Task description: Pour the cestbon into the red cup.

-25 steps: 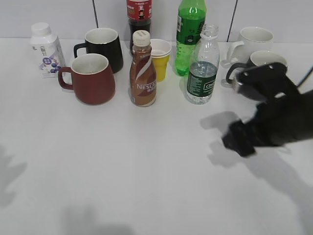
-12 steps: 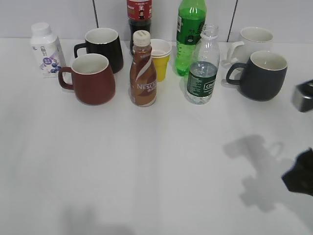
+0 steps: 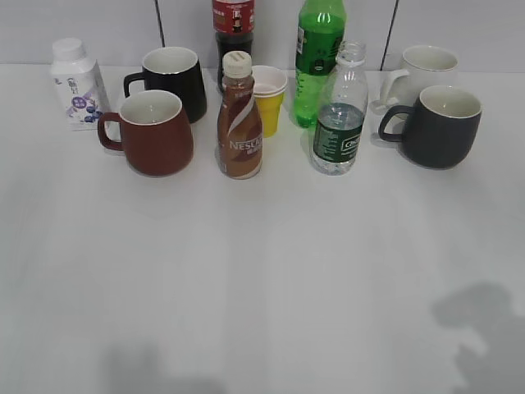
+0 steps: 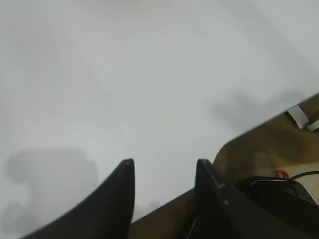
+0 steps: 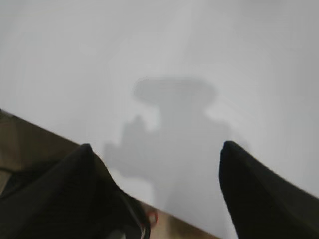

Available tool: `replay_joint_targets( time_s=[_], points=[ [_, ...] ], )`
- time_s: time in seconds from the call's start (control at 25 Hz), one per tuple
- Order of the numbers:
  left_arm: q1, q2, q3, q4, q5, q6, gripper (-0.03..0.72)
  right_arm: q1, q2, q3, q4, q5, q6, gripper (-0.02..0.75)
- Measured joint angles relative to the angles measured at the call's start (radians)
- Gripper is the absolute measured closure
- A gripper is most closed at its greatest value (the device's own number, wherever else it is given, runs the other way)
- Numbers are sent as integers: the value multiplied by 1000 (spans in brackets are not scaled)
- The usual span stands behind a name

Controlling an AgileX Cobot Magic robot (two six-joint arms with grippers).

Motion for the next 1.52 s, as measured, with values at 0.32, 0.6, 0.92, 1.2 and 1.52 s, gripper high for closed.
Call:
replay_joint_targets(
  time_s=[0.32, 0.6, 0.92, 1.2, 1.52],
  points=[
    [0, -1, 0, 48, -1, 0, 381, 0, -268, 0, -35, 9, 3, 162],
    [0, -1, 1, 37, -1, 0, 381, 0, -305, 29, -90, 88, 2, 162],
    [0, -1, 1, 37, -1, 0, 381, 0, -305, 29, -91, 88, 2, 162],
    [0, -1, 1, 37, -1, 0, 381, 0, -305, 29, -91, 89, 2, 162],
    [182, -87, 1, 37, -4, 0, 381, -207, -322, 29, -78, 90, 2, 162]
  ],
)
